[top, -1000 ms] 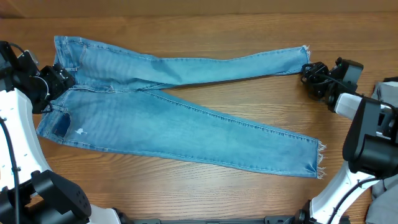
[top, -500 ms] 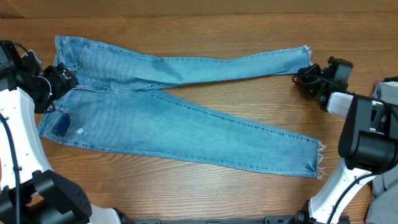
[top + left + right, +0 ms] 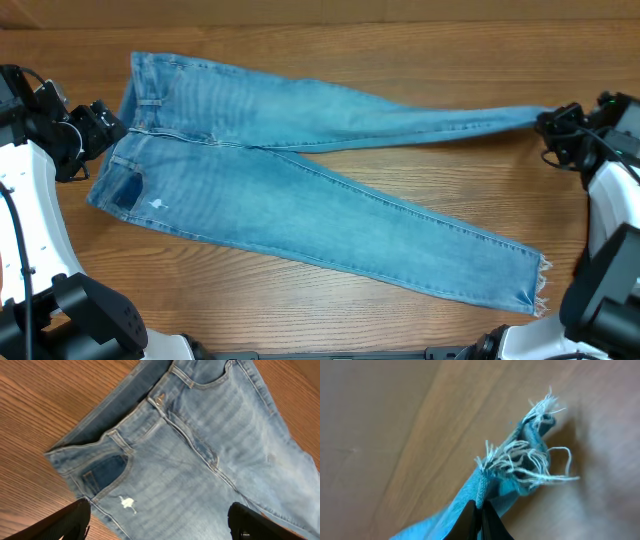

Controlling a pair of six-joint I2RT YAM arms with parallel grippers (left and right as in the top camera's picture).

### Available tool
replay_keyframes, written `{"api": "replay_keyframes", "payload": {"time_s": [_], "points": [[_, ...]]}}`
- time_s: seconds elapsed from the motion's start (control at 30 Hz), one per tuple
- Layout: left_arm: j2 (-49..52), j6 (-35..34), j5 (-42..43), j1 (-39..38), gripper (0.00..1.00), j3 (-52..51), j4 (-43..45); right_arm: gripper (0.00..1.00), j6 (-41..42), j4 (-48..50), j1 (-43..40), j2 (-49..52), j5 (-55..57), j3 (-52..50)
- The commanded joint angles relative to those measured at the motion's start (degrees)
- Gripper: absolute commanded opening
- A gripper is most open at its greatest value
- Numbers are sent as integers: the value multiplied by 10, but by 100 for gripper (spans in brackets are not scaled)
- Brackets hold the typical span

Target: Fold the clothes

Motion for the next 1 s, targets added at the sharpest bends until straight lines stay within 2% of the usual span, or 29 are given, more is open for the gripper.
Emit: {"api": "replay_keyframes", "payload": {"time_s": [0.0,0.07,0.17,0.2,0.23,0.3,0.43,0.5,0.57,0.63,0.7,0.87,0.97], "points": [[-16,29,5,-4,91,12,-1,4,-11,-50,-12,5,24,1],[-16,44,4,-4,93,12,-8,8,-11,-108,-17,5,70,1],[-16,54,-23,-4,95,12,-23,39,-12,-187,-23,5,109,1],[-16,54,-33,-4,96,12,-27,56,-12,-202,-26,5,110,1],[-15,57,-42,-4,98,12,-30,65,-12,-212,-30,5,108,1],[-14,60,-55,-3,100,10,-32,70,-23,-227,-38,3,92,1],[-9,66,-56,-3,96,3,-35,73,-40,-250,-55,-6,75,1],[-1,67,-56,-3,91,-4,-42,69,-43,-249,-62,-13,56,1],[10,67,-56,-4,87,-19,-43,68,-81,-241,-65,-23,-11,1],[25,65,-56,-4,83,-44,-34,63,-125,-240,-64,-32,-80,1],[43,65,-56,-4,82,-70,-19,63,-157,-244,-61,-41,-134,1],[101,47,-56,-3,62,-118,29,62,-171,-269,-54,-76,-205,1],[143,54,-56,-3,39,-122,60,62,-181,-290,-47,-103,-227,1]]}}
